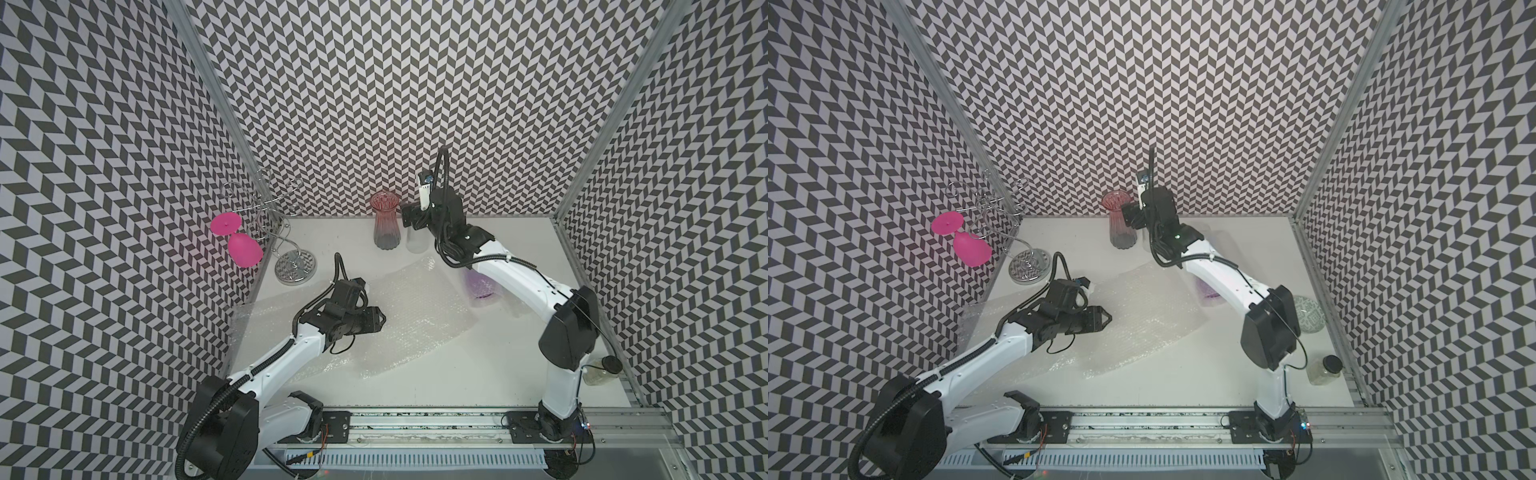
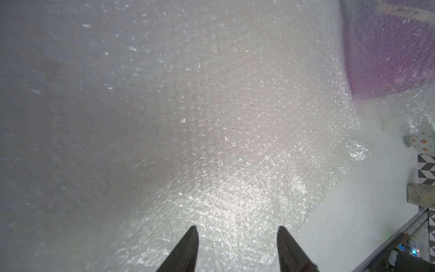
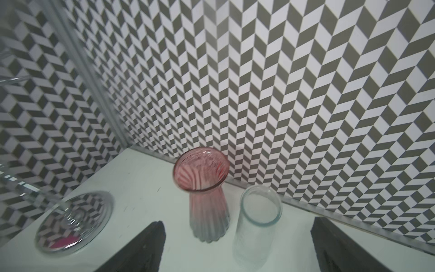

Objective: Unwrap the vase from the bubble wrap
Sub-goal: Place the vase at the center of the board, then pick up the bubble wrap from the center of the board.

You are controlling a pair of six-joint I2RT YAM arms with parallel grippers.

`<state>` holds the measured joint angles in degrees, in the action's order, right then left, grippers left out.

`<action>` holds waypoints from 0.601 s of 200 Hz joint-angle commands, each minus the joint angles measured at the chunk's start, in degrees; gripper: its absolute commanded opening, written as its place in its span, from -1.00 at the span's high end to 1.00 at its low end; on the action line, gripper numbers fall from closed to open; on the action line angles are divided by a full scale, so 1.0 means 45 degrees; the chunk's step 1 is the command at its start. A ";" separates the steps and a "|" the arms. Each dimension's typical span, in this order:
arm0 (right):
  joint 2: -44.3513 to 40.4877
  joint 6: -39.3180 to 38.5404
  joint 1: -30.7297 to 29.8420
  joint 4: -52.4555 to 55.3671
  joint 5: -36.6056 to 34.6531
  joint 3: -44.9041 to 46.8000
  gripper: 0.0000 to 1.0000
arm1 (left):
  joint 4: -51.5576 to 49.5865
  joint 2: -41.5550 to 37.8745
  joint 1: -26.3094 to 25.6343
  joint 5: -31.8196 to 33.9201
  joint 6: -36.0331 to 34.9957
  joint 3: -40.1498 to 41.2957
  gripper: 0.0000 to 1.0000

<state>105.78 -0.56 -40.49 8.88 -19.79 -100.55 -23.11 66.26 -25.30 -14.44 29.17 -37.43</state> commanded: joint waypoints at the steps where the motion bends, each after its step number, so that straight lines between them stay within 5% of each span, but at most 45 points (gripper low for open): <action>1: -0.1605 0.0732 -0.0758 0.1105 -0.1135 0.1417 -0.98 | 0.0588 -0.0406 0.0045 0.0084 -0.0176 0.0014 -0.09; 53: -0.5436 0.3495 -0.1292 0.4328 -0.0189 0.4598 -0.98 | 0.0789 -0.0368 0.0072 0.0355 -0.0133 0.0044 -0.08; 94: -0.8084 0.3612 -0.1393 0.4739 0.0828 0.6838 -0.99 | -0.0698 -0.0973 0.0190 0.1420 0.0034 -0.0666 -0.08; 120: -0.9646 0.3543 -0.1393 0.4488 0.1637 0.8396 -0.99 | -0.1510 -0.1393 0.0291 0.0774 0.0483 -0.0977 -0.09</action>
<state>67.29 14.28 -46.41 29.82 -16.78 -67.31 -25.74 62.46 -24.53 -10.98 29.50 -39.31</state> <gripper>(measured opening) 0.993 0.544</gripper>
